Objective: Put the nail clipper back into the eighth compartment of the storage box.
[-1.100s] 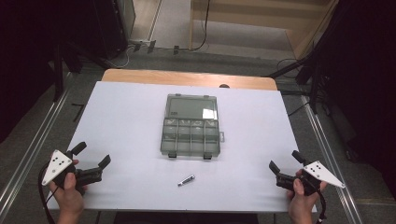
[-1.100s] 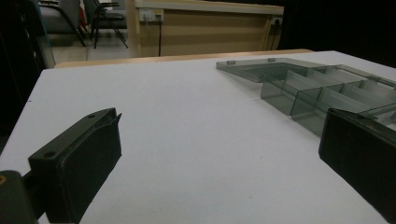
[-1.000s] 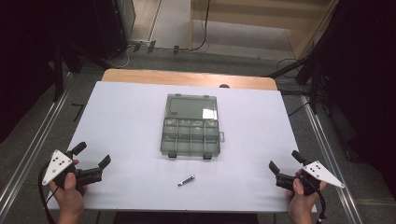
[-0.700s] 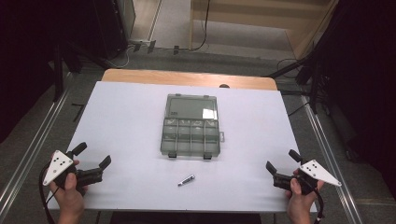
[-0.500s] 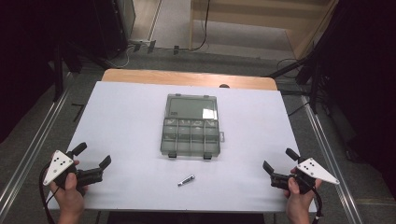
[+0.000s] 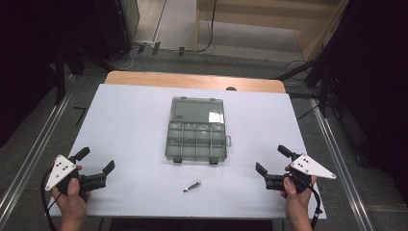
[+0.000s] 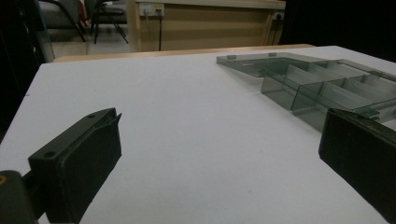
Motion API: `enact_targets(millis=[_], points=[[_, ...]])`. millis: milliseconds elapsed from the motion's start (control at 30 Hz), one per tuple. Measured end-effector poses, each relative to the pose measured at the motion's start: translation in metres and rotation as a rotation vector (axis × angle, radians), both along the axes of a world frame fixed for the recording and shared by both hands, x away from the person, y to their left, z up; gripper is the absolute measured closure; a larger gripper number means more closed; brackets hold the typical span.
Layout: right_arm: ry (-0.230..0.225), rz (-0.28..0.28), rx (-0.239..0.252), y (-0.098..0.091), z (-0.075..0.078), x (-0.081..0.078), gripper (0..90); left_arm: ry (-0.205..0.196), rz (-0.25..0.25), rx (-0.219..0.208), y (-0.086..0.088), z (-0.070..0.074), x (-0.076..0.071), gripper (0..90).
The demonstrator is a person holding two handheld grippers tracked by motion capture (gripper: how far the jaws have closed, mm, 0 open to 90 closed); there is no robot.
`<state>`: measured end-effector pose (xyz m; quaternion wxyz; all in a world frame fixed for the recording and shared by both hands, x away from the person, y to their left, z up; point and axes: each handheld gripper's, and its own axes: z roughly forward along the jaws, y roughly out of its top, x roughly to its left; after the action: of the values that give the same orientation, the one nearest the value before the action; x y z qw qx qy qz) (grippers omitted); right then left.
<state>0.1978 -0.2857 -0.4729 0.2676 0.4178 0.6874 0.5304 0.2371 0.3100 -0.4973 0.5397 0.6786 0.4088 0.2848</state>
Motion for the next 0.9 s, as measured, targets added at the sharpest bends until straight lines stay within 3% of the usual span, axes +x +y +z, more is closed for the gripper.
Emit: enact_targets(millis=[467,700,900], points=[[0.01,0.107,-0.02,0.041,0.009,0.023,1.5,0.003,-0.007,0.002,0.0,0.0,0.0,0.0],[0.027,0.18,-0.016,0.06,0.013,0.033,13.5,0.003,-0.009,0.005,0.0,0.0,0.0,0.0],[0.052,0.176,-0.001,0.076,0.015,0.04,27.9,0.003,-0.011,0.004,0.0,0.0,0.0,0.0]])
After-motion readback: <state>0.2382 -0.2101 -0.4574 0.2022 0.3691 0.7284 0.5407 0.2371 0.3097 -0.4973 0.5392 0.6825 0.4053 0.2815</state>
